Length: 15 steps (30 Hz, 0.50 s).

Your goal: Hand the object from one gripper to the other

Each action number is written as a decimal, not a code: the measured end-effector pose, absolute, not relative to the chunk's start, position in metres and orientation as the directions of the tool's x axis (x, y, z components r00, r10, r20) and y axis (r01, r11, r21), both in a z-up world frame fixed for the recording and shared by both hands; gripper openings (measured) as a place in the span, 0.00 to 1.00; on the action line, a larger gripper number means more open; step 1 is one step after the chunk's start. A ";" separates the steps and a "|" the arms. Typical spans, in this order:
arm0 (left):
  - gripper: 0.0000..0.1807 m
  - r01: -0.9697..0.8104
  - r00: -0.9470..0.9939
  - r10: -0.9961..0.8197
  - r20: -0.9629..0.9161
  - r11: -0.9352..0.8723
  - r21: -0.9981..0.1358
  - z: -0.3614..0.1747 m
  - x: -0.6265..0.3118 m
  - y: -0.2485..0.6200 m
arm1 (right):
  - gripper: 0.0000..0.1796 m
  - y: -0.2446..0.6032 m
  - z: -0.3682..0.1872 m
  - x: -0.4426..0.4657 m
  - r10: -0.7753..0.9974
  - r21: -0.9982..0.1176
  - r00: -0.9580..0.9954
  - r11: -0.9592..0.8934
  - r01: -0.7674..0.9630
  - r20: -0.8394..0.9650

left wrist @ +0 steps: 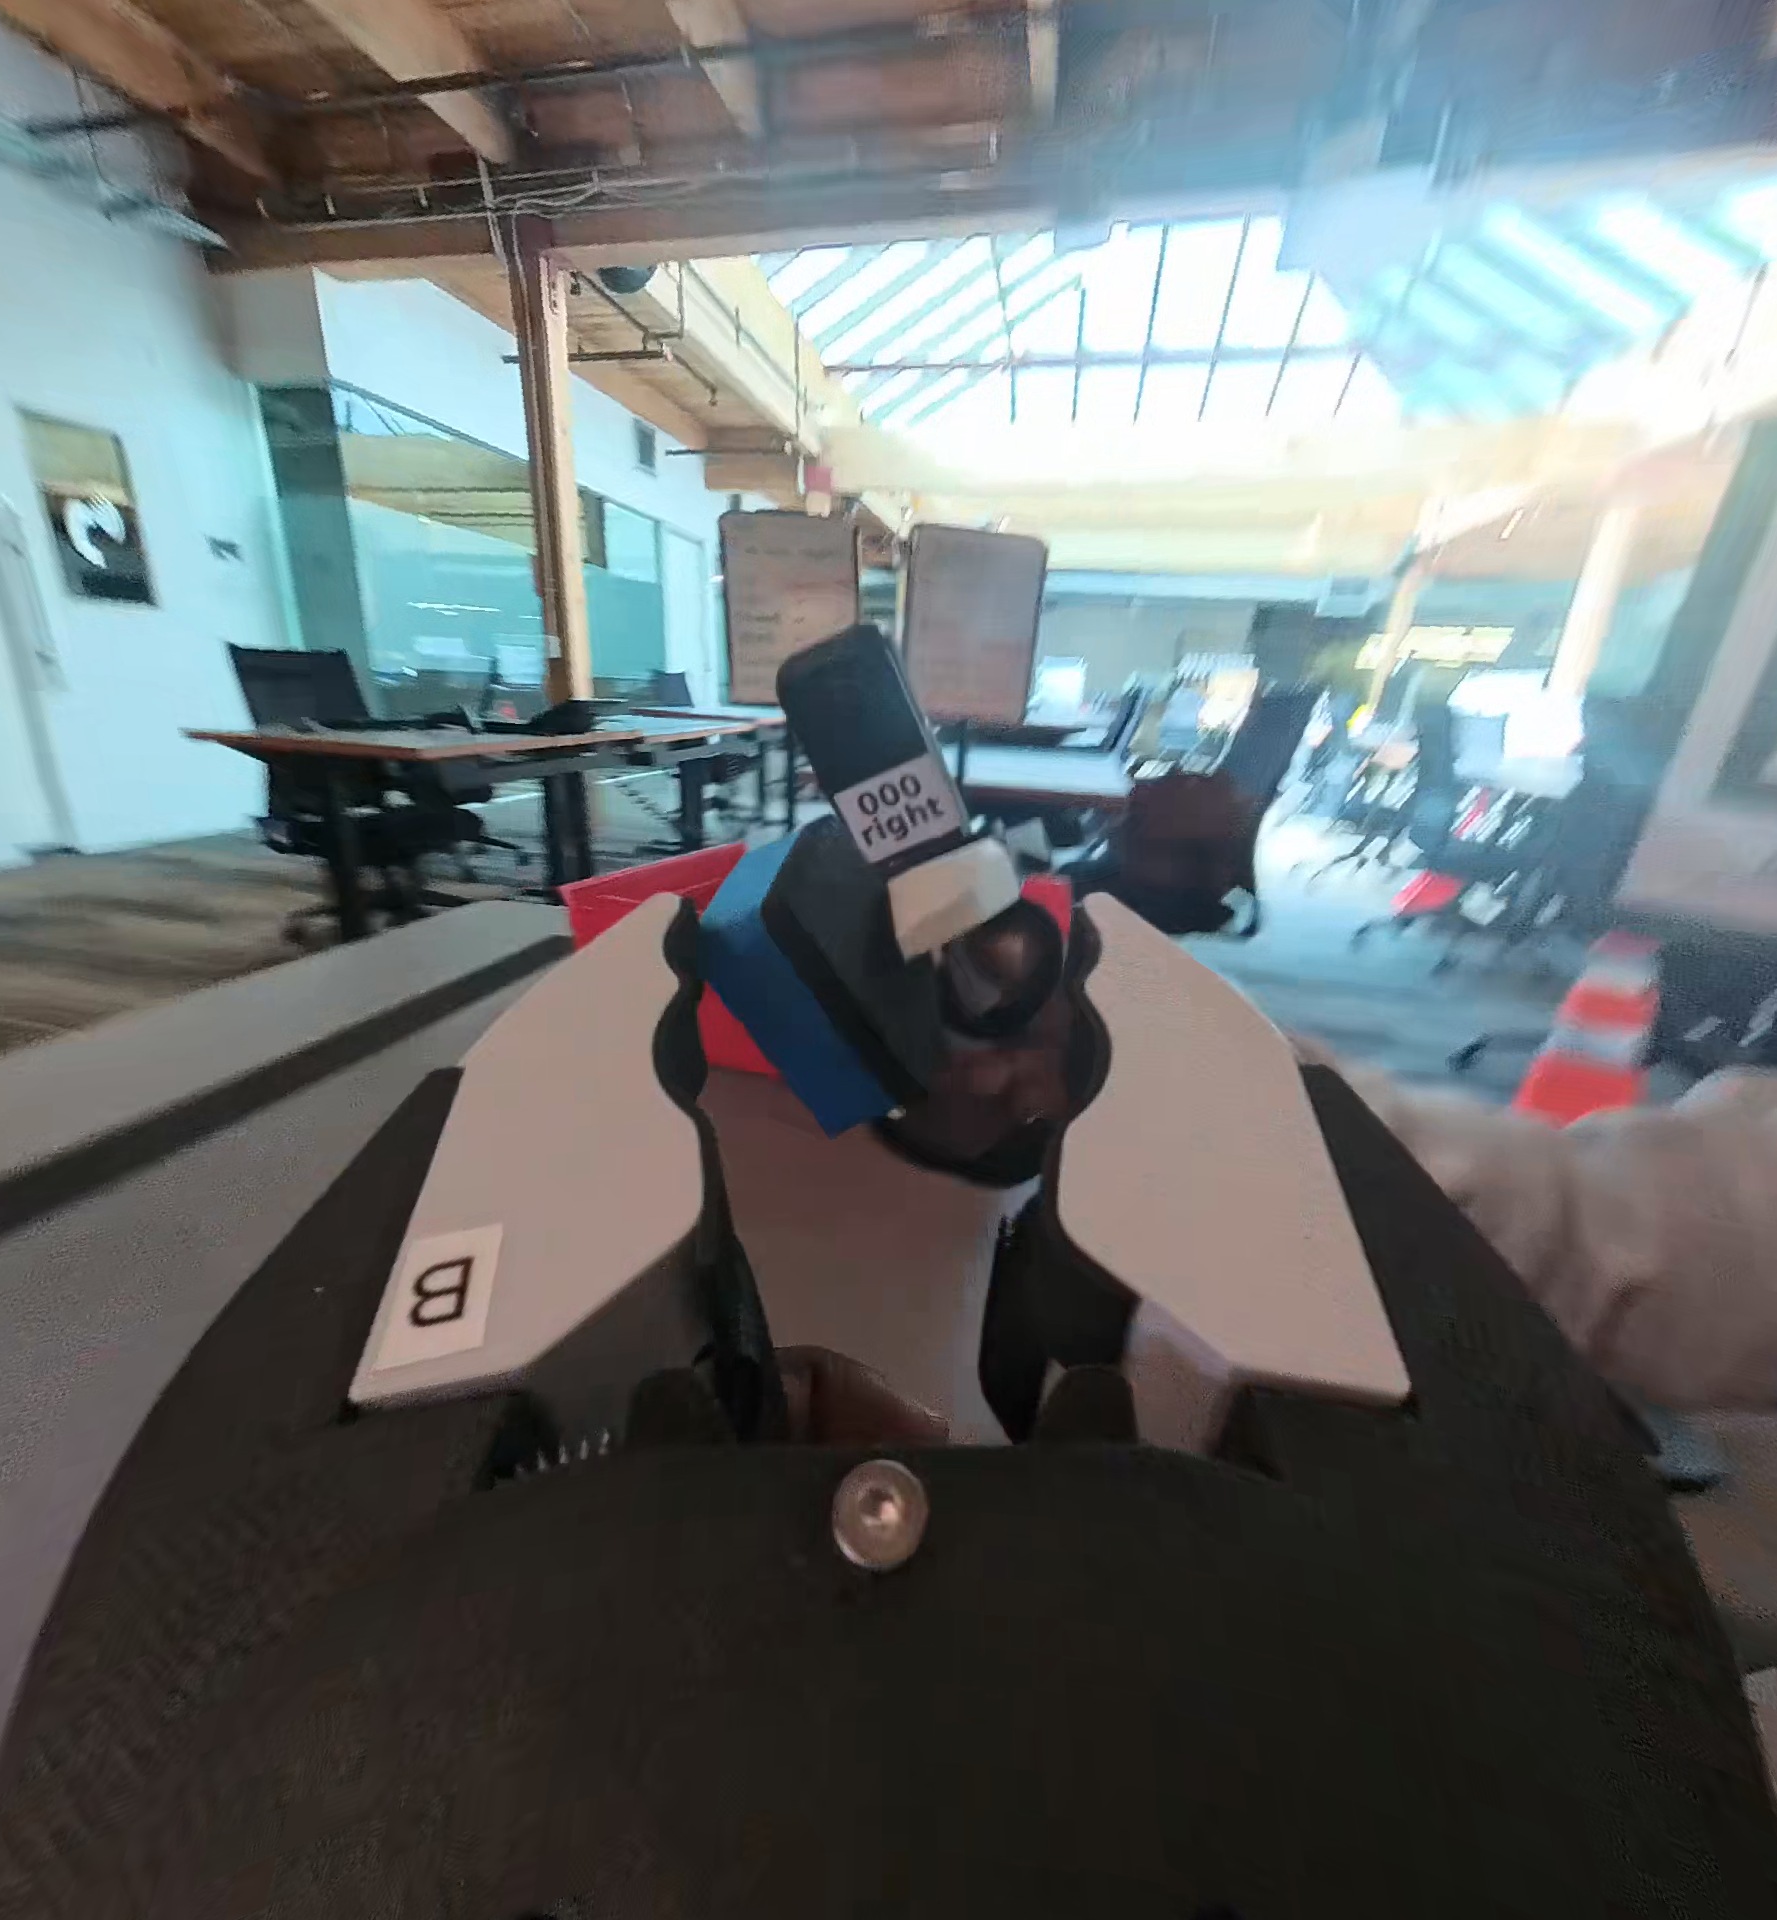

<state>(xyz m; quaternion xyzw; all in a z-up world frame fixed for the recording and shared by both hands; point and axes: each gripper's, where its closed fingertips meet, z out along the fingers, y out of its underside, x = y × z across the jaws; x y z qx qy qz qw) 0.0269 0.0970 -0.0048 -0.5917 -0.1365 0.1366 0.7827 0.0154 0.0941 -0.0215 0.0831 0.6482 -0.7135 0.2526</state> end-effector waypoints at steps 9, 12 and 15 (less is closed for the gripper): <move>0.38 0.056 0.904 0.361 0.230 0.433 -0.900 0.010 0.015 0.074 | 0.13 0.107 0.003 0.013 -0.245 -0.910 -0.919 -0.203 0.361 -0.310; 0.38 0.124 0.910 0.329 0.250 0.360 -0.925 -0.005 0.017 0.091 | 0.13 0.106 0.003 0.017 -0.255 -0.920 -0.925 -0.199 0.336 -0.283; 0.27 0.139 0.925 0.290 0.246 0.345 -0.929 -0.008 0.024 0.098 | 0.13 0.098 -0.003 0.024 -0.264 -0.940 -0.929 -0.151 0.306 -0.260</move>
